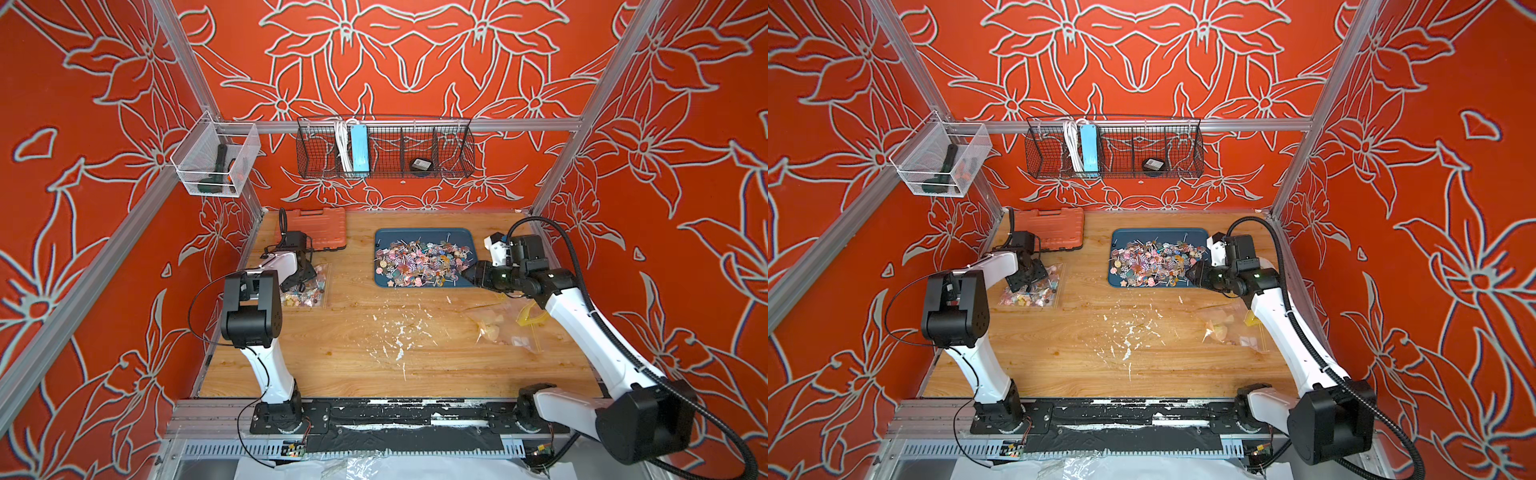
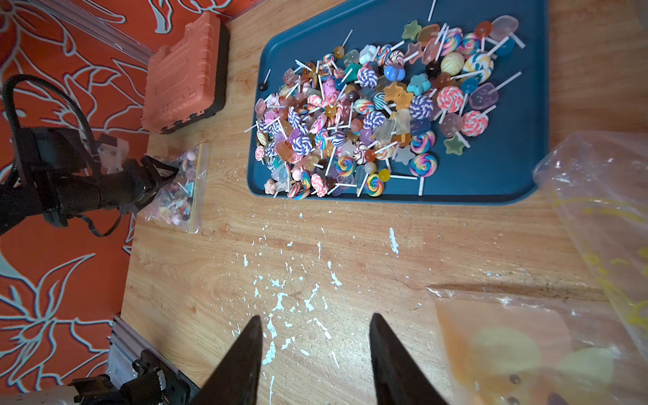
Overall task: Pour candies out of the ziploc bag
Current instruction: Move the ziploc bag to the center of the board.
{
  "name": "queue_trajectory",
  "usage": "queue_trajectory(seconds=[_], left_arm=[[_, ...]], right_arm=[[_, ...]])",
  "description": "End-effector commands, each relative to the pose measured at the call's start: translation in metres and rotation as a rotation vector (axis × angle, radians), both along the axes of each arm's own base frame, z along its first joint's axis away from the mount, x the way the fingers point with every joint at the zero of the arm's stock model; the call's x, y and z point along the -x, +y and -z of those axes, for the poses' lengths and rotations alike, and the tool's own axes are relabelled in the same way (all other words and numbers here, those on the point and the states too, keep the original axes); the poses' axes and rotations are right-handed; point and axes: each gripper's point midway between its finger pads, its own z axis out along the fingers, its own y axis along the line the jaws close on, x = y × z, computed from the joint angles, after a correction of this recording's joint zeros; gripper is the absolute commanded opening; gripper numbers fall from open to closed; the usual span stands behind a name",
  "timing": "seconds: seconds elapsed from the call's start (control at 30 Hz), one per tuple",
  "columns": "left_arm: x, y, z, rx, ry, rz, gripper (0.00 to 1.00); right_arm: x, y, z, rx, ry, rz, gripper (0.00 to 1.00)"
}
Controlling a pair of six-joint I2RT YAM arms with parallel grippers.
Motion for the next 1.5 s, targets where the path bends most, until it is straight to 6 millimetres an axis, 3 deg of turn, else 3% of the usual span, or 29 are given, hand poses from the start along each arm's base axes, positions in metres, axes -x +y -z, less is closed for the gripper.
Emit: queue_trajectory(seconds=[0.0, 0.23, 0.4, 0.57, 0.67, 0.87, 1.0, 1.13, 1.23, 1.47], left_arm=[[0.043, -0.028, 0.016, 0.087, 0.095, 0.021, 0.78], [0.079, -0.082, 0.006, 0.144, 0.093, 0.119, 0.78], [0.111, -0.128, 0.011, 0.194, 0.117, 0.199, 0.78], [0.129, -0.15, 0.007, 0.234, 0.086, 0.223, 0.78], [0.121, -0.152, -0.016, 0.23, 0.029, 0.225, 0.78], [0.097, -0.166, -0.087, 0.202, -0.094, 0.283, 0.78], [0.099, -0.185, -0.115, 0.147, -0.119, 0.364, 0.76], [0.12, -0.219, -0.099, 0.115, -0.059, 0.502, 0.58], [0.136, -0.241, -0.074, 0.05, -0.016, 0.59, 0.55], [0.144, -0.249, -0.03, -0.077, 0.071, 0.627, 0.51]], right_arm=[[0.004, 0.005, -0.005, -0.021, -0.023, -0.028, 0.5], [0.006, 0.01, -0.011, -0.052, -0.033, -0.043, 0.5], [0.009, 0.011, -0.013, -0.059, -0.041, -0.052, 0.51], [0.011, 0.009, -0.016, -0.053, -0.051, -0.051, 0.51], [0.012, 0.01, -0.016, -0.056, -0.049, -0.055, 0.51], [0.016, 0.009, -0.016, -0.055, -0.04, -0.051, 0.51], [0.02, 0.008, -0.012, -0.058, -0.023, -0.046, 0.51], [0.022, 0.006, 0.002, -0.04, 0.017, -0.036, 0.5], [0.022, 0.004, 0.01, -0.02, 0.036, -0.03, 0.49], [0.019, 0.003, 0.022, 0.0, 0.073, -0.035, 0.44]])
